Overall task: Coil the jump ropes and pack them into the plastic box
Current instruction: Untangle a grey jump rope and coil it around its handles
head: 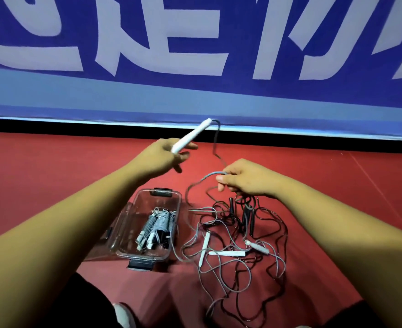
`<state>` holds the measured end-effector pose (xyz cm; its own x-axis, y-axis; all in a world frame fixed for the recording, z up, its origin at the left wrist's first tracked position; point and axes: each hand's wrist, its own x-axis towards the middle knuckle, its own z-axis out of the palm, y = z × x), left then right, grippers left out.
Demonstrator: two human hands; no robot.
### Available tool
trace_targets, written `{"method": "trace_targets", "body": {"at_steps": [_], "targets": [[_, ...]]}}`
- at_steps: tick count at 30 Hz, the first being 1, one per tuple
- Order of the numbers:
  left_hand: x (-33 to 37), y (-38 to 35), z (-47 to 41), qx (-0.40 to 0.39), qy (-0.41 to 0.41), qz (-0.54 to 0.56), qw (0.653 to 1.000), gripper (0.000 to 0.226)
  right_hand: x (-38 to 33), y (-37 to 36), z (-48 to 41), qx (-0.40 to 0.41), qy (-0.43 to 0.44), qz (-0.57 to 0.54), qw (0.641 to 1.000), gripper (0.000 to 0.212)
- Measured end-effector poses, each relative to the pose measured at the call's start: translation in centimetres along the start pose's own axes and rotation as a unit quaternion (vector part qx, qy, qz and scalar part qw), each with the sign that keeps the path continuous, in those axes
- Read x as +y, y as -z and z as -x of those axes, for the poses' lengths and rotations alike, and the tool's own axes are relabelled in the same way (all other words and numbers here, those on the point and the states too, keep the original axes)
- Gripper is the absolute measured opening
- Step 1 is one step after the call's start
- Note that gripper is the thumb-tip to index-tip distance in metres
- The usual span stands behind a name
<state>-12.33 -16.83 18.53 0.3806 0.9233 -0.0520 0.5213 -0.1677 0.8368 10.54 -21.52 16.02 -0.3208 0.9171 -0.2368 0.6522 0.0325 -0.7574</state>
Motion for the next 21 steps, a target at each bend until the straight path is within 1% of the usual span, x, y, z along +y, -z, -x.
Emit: {"method": "trace_targets", "body": {"at_steps": [2, 3, 4, 5, 6, 8, 11, 13, 18, 21], "targets": [[1.0, -1.2, 0.7, -0.092, 0.005, 0.034, 0.995, 0.017, -0.9, -0.1, -0.3, 0.018, 0.011, 0.004, 1.000, 0.028], [1.3, -1.7, 1.0, -0.134, 0.013, 0.033, 0.990, 0.013, -1.2, 0.0, -0.4, 0.028, 0.014, 0.000, 0.999, 0.026], [1.3, -2.1, 1.1, -0.161, 0.019, 0.026, 0.986, 0.013, -1.3, 0.0, -0.5, 0.035, 0.016, -0.009, 0.999, 0.024], [1.3, -2.4, 1.0, -0.172, 0.023, 0.024, 0.984, 0.017, -1.4, 0.2, -0.5, 0.037, 0.016, -0.019, 0.999, 0.021], [1.3, -2.4, 0.9, -0.165, 0.032, 0.032, 0.985, 0.020, -1.3, 0.3, -0.4, 0.032, 0.015, -0.027, 0.999, 0.019], [1.4, -2.0, 0.3, -0.108, 0.055, 0.068, 0.990, 0.026, -0.9, 0.3, 0.0, 0.014, 0.017, -0.035, 0.999, 0.018], [1.5, -1.0, -0.5, -0.012, 0.078, 0.129, 0.989, 0.020, 0.1, 0.8, 0.1, 0.019, 0.016, -0.069, 0.997, 0.019], [1.4, -0.7, -0.7, 0.006, 0.089, 0.155, 0.984, 0.017, 0.6, 1.0, 0.0, 0.027, 0.013, -0.073, 0.997, 0.019], [1.6, 0.4, -1.2, 0.037, 0.121, 0.180, 0.976, 0.021, 2.0, 1.0, 0.0, 0.013, -0.007, 0.008, 1.000, 0.022], [1.2, 1.1, -1.3, 0.060, 0.137, 0.183, 0.972, 0.020, 2.9, 1.6, 0.0, 0.038, -0.005, 0.010, 0.999, 0.019]]}}
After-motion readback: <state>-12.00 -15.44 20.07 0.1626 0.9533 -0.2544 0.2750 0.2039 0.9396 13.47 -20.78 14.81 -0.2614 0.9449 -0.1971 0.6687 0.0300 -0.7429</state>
